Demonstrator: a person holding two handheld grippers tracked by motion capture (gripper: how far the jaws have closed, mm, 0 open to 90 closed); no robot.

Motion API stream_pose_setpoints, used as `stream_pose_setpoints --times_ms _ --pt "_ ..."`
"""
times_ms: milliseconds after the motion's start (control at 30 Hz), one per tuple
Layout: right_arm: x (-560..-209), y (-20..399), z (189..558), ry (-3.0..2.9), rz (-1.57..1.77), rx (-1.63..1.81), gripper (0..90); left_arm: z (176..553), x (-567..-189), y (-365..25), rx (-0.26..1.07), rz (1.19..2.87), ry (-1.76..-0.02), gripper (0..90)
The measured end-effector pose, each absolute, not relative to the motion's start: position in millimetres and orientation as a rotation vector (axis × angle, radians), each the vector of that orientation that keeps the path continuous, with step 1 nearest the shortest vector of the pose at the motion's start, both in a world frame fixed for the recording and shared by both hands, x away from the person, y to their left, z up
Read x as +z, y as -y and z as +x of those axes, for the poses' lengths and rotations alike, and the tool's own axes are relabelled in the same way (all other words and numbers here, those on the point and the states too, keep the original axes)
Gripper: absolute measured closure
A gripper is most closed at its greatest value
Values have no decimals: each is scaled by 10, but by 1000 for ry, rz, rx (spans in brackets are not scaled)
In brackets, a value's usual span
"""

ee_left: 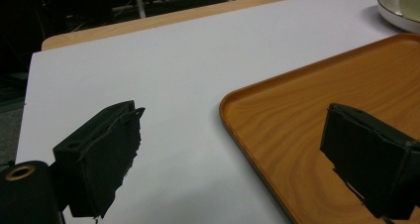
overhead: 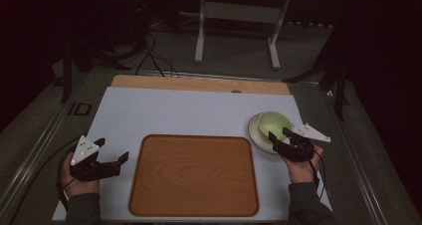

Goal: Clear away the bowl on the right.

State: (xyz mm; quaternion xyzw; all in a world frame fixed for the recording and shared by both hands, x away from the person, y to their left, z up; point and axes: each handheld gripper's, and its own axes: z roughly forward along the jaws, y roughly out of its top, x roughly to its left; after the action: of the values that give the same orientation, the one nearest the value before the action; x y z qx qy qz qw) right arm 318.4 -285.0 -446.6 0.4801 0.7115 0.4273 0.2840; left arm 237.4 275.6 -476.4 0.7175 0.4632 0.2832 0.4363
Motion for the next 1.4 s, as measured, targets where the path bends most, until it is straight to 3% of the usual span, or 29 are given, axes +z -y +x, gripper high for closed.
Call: stream_pose_setpoints --times_ms 633,1400 --pt "-4242 2893 3441 -1868 1309 1080 379 2385 -4763 -2758 707 1770 -1158 85" --pt "-4347 3011 3787 -1874 1432 981 352 2370 -4754 -2775 717 1758 -1158 85"
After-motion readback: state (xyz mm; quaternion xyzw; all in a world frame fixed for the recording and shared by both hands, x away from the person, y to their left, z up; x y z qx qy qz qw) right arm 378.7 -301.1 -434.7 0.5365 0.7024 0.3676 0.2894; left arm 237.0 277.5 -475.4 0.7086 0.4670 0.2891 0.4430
